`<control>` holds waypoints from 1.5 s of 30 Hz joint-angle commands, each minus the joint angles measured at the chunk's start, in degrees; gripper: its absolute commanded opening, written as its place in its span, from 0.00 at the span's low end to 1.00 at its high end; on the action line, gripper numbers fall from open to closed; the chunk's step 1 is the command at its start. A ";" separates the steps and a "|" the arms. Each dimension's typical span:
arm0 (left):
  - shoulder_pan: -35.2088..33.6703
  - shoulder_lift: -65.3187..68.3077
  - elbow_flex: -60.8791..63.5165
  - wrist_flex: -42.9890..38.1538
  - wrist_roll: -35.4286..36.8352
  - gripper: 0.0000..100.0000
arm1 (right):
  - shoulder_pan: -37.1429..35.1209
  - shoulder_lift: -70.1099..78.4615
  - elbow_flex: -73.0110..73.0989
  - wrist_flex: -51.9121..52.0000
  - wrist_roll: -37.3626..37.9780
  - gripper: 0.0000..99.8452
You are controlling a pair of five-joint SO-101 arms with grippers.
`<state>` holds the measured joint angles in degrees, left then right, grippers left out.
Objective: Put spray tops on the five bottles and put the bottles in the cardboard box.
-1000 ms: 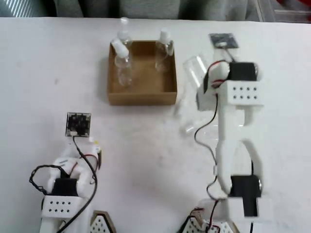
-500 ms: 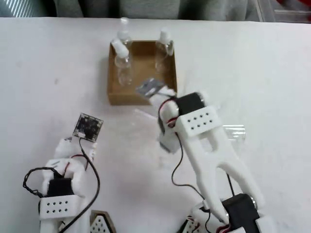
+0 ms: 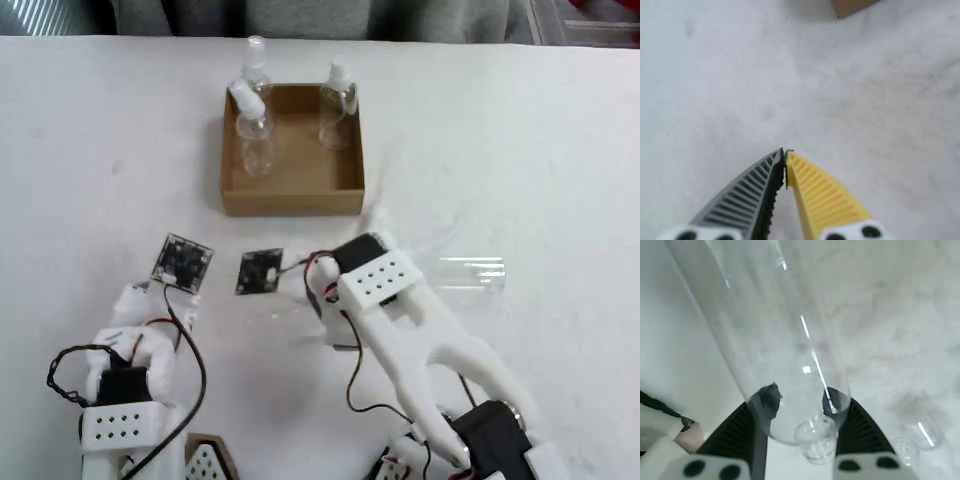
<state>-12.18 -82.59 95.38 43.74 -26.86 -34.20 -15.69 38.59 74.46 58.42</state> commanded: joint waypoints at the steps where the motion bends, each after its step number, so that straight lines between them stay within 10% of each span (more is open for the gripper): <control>1: -0.66 -0.92 -1.67 -1.05 -0.35 0.02 | -0.40 -1.80 1.14 -3.74 2.46 0.03; 17: -0.66 -0.92 -1.67 -1.05 -0.35 0.02 | -0.04 -2.33 3.25 -5.05 2.29 0.27; 34: -0.66 -0.92 -1.67 -1.14 -0.44 0.02 | 12.97 -13.05 -17.49 12.97 -15.56 0.27; 45: -0.66 -0.84 -2.20 -1.14 -0.44 0.02 | 29.49 -21.67 -17.32 22.55 -25.76 0.03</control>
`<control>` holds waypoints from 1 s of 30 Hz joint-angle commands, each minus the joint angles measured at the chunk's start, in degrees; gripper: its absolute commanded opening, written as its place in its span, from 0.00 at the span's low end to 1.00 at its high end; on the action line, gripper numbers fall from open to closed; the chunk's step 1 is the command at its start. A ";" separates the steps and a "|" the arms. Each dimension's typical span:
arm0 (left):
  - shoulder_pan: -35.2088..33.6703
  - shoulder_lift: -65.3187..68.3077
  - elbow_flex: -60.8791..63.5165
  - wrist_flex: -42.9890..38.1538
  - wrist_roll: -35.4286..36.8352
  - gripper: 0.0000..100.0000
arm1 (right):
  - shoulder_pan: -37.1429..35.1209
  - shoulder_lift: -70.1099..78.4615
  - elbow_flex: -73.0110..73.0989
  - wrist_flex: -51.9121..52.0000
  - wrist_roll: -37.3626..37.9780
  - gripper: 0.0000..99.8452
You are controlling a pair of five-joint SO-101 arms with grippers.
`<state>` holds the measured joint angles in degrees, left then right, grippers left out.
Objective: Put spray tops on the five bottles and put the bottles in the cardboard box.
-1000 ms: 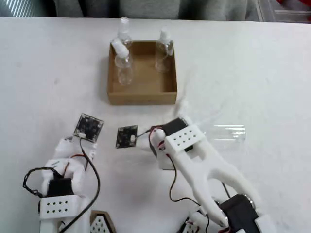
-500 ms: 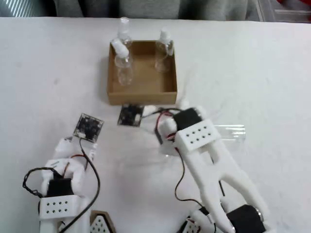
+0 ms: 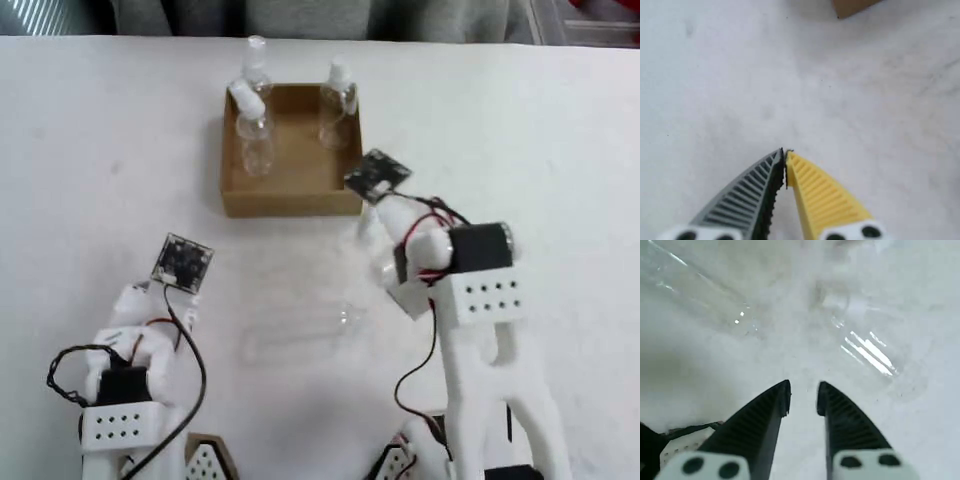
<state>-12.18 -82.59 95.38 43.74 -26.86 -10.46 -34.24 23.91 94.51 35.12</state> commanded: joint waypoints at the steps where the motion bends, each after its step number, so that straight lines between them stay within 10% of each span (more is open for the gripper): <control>1: -0.66 -0.57 -2.73 -1.05 -0.44 0.02 | 8.75 -3.91 -2.55 3.21 -2.73 0.04; 10: -0.57 -0.48 -12.84 8.70 -0.44 0.02 | 33.63 -12.79 14.51 -5.85 -0.97 0.02; 30: 8.84 18.24 -50.37 32.70 -8.88 0.02 | 65.45 -24.04 36.40 -35.65 5.01 0.02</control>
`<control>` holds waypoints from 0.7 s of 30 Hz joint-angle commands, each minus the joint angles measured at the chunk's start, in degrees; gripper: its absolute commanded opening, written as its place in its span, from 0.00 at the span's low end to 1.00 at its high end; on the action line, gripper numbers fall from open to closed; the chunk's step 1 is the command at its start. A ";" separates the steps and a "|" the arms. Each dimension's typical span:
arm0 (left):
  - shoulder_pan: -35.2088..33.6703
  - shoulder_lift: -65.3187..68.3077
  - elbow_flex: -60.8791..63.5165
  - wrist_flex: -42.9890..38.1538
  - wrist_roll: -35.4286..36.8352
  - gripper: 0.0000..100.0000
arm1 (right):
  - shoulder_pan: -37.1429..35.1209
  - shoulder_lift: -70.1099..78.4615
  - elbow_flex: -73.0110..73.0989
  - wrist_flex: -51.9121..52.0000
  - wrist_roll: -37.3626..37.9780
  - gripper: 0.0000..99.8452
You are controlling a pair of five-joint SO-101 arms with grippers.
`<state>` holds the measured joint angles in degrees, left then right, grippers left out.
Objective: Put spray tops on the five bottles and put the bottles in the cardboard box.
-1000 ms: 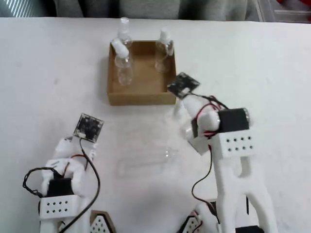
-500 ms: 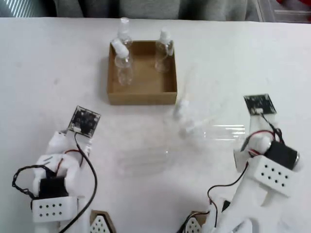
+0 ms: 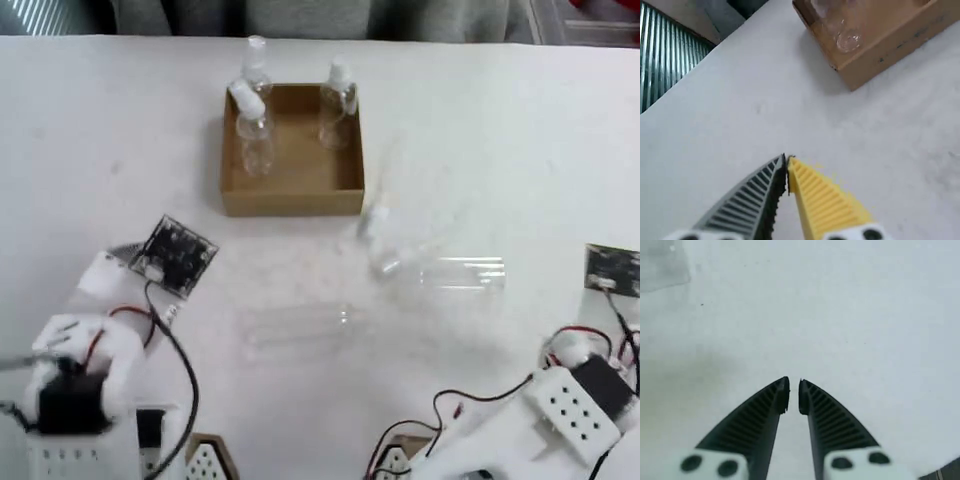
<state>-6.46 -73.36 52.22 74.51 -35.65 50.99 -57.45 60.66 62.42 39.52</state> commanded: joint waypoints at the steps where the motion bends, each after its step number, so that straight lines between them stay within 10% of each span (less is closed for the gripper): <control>1: 4.35 12.26 -9.23 2.37 -0.09 0.02 | 5.23 -0.66 -0.35 -4.62 0.62 0.02; 15: 24.84 46.02 -28.40 2.73 -0.62 0.03 | 12.09 -1.01 13.71 -27.38 5.98 0.02; 21: 31.78 56.13 -33.32 2.99 -0.53 0.17 | 12.09 -1.01 18.55 -34.33 6.59 0.02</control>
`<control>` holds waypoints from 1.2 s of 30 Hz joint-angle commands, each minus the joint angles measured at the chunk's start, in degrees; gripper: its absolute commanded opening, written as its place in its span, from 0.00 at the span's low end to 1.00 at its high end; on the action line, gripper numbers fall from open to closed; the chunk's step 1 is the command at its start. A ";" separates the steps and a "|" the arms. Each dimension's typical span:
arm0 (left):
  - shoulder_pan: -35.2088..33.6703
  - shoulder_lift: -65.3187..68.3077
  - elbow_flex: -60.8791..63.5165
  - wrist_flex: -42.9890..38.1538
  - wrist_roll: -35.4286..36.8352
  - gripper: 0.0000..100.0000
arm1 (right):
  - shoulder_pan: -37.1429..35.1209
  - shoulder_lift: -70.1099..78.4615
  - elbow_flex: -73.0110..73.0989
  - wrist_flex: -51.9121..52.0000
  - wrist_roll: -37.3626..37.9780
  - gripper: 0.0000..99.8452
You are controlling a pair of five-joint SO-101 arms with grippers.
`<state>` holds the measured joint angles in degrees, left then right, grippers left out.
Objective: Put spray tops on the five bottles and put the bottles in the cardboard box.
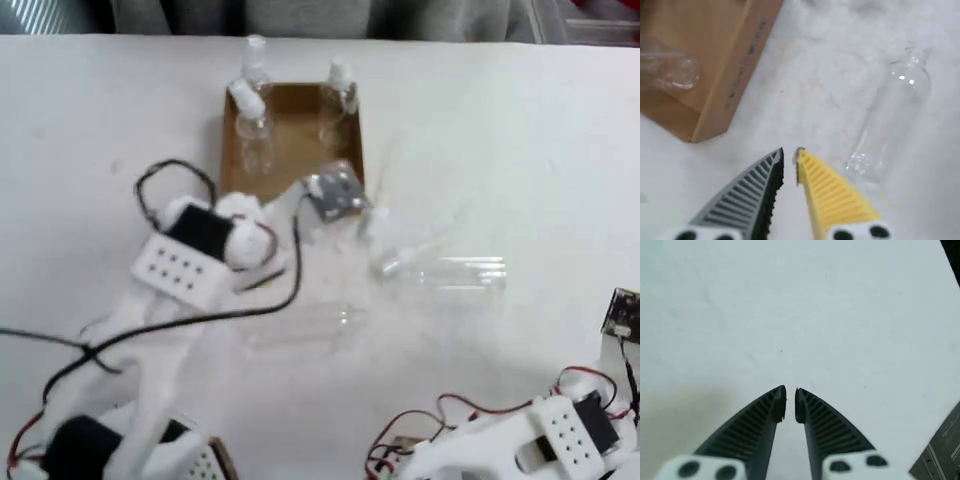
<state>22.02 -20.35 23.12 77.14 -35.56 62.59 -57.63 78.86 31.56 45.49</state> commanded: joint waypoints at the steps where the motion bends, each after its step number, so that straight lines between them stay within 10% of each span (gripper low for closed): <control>1: 4.09 4.62 -4.48 0.35 -0.70 0.18 | 0.48 -0.84 0.79 -4.35 0.62 0.02; 36: 15.08 22.37 -9.14 -3.34 -9.23 0.36 | -0.22 -0.48 3.25 -6.37 0.70 0.02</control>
<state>37.67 -0.31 16.79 76.09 -44.26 62.68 -57.63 82.55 26.37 45.67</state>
